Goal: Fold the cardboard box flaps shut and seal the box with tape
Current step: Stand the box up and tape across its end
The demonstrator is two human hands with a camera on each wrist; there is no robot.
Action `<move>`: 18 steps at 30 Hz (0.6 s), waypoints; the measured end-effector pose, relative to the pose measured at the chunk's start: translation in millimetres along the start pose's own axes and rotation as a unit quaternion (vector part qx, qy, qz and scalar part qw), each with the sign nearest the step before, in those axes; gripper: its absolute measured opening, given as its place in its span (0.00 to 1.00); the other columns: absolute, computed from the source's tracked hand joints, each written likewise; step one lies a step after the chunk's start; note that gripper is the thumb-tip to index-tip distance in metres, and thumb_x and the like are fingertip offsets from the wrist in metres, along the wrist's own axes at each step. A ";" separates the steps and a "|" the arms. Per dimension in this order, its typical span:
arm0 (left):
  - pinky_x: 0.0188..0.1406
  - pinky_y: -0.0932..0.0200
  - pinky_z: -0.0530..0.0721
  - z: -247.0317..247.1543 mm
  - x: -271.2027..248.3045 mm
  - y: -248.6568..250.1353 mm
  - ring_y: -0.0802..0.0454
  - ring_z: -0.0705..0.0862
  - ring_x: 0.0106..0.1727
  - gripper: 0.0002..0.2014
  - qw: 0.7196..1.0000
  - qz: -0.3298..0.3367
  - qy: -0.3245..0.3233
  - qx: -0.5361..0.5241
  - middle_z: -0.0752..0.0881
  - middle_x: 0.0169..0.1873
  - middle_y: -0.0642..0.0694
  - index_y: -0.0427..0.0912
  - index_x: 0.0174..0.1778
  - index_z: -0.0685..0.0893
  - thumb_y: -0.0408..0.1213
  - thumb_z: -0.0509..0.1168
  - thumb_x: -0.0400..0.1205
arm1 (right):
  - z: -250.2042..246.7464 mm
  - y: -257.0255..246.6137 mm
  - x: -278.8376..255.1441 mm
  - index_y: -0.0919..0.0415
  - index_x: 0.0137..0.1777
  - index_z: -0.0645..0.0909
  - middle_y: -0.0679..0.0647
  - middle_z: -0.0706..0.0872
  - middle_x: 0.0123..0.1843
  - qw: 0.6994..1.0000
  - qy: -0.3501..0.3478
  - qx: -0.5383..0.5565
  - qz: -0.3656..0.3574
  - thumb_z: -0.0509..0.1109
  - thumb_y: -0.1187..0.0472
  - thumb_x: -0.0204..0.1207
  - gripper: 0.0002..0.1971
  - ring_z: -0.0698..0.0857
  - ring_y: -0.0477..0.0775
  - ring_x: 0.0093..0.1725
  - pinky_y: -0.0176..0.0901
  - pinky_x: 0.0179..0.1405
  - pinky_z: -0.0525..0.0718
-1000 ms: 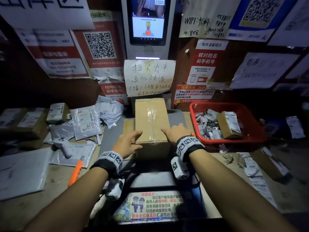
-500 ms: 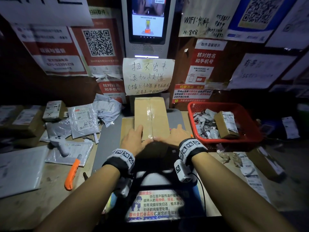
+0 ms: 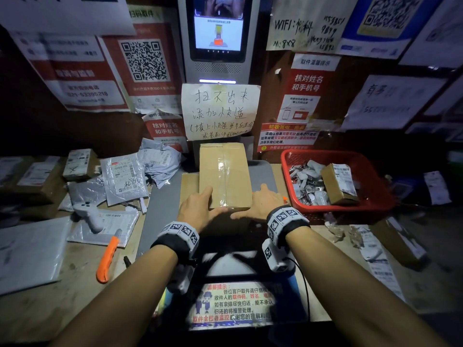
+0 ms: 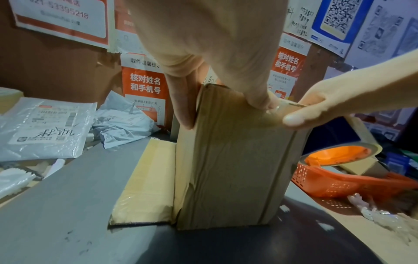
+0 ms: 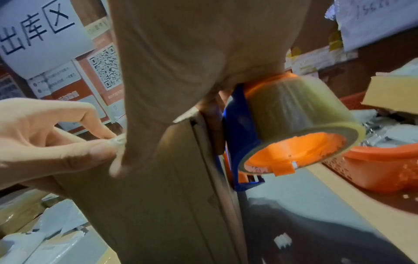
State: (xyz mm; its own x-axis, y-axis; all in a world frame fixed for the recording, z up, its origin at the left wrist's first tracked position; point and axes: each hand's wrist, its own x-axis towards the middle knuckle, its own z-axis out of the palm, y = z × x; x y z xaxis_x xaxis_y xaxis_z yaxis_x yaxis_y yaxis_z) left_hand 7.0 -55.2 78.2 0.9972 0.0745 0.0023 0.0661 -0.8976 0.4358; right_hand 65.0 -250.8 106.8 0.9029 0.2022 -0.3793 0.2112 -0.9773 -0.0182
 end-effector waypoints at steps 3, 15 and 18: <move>0.34 0.52 0.80 0.4 0.6 -0.8 0.44 0.80 0.36 0.27 1.000 0.003 -0.001 0.002 0.80 0.35 0.44 0.45 0.45 0.69 0.65 0.70 0.73 | -2.4 1.0 -1.9 0.56 0.68 0.82 0.59 0.75 0.68 0.999 0.003 0.038 0.010 0.52 0.06 0.45 0.64 0.82 0.66 0.63 0.62 0.65 0.78; 0.37 0.50 0.80 9.5 -5.3 -8.0 0.40 0.81 0.39 0.25 1.000 0.003 0.016 0.021 0.81 0.39 0.45 0.49 0.45 0.65 0.53 0.76 0.72 | 0.7 -3.3 -3.2 0.60 0.61 0.83 0.57 0.79 0.59 0.999 0.031 -0.016 0.008 0.59 0.12 0.55 0.54 0.85 0.62 0.55 0.56 0.58 0.82; 0.37 0.49 0.80 11.2 -6.0 -11.0 0.40 0.80 0.39 0.26 1.000 0.001 0.013 0.020 0.80 0.40 0.45 0.50 0.45 0.63 0.52 0.77 0.71 | -2.3 -3.3 -3.8 0.60 0.62 0.83 0.58 0.79 0.62 1.000 0.016 0.007 0.008 0.55 0.08 0.46 0.61 0.84 0.64 0.58 0.61 0.62 0.80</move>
State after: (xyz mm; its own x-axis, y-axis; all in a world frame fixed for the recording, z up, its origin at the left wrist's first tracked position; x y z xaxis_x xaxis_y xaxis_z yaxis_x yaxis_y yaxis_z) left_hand 0.6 -50.7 63.3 0.9961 0.0842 0.0261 0.0668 -0.9142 0.3998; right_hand 61.7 -248.2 110.4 0.9181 0.1877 -0.3491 0.1911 -0.9812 -0.0250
